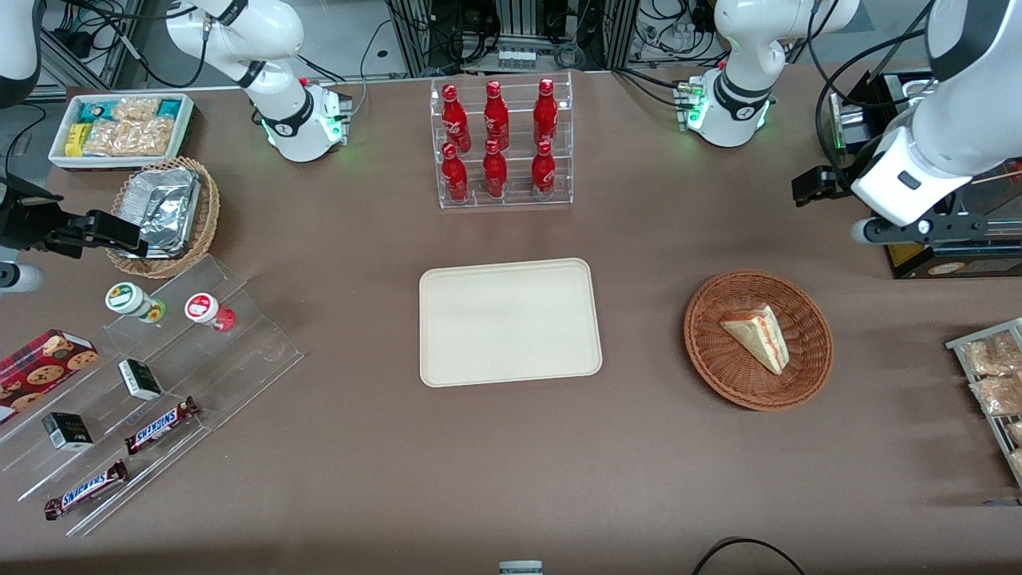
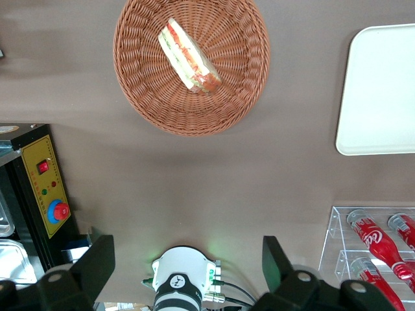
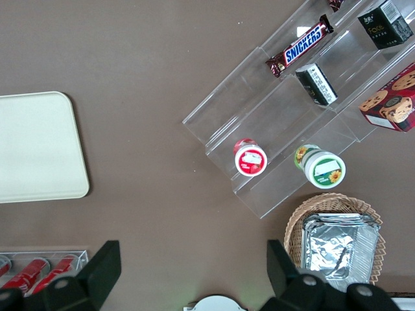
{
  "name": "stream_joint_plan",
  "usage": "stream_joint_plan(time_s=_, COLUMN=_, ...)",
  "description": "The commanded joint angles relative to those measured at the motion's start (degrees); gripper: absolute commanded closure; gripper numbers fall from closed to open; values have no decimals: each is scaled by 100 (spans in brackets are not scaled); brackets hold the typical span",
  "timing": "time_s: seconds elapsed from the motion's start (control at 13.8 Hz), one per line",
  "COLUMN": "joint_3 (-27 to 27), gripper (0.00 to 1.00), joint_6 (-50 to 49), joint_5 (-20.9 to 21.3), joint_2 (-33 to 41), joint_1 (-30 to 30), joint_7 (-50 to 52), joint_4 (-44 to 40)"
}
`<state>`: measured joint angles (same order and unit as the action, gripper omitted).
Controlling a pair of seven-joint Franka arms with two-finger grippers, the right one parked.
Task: Place sandwich from basket to tray
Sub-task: 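Move the left gripper down over the wrapped sandwich in the wicker basket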
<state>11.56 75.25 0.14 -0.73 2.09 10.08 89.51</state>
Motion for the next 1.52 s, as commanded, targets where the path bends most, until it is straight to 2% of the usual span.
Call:
stream_joint_plan(time_s=0.0, joint_3=-14, gripper=0, joint_6=-99, joint_5=-84, joint_2=72, joint_1=28, joint_7=-198, joint_4=-40)
stream_joint_plan(time_s=0.43, joint_3=-22, gripper=0, joint_6=419, joint_5=-84, joint_2=-313, joint_1=203, joint_7=-437, joint_4=312)
stream_joint_plan(time_s=1.01, joint_3=-22, gripper=0, joint_6=3106, joint_5=-40, joint_2=-314, joint_1=467, joint_7=-279, joint_4=2305)
stream_joint_plan(time_s=1.23, joint_3=-22, gripper=0, joint_6=4091, joint_5=-40, joint_2=-340, joint_1=476, joint_7=449, joint_4=2921)
stream_joint_plan(time_s=1.45, joint_3=-22, gripper=0, joint_6=4717, joint_5=-40, joint_2=-524, joint_1=468, joint_7=1430, joint_4=3107)
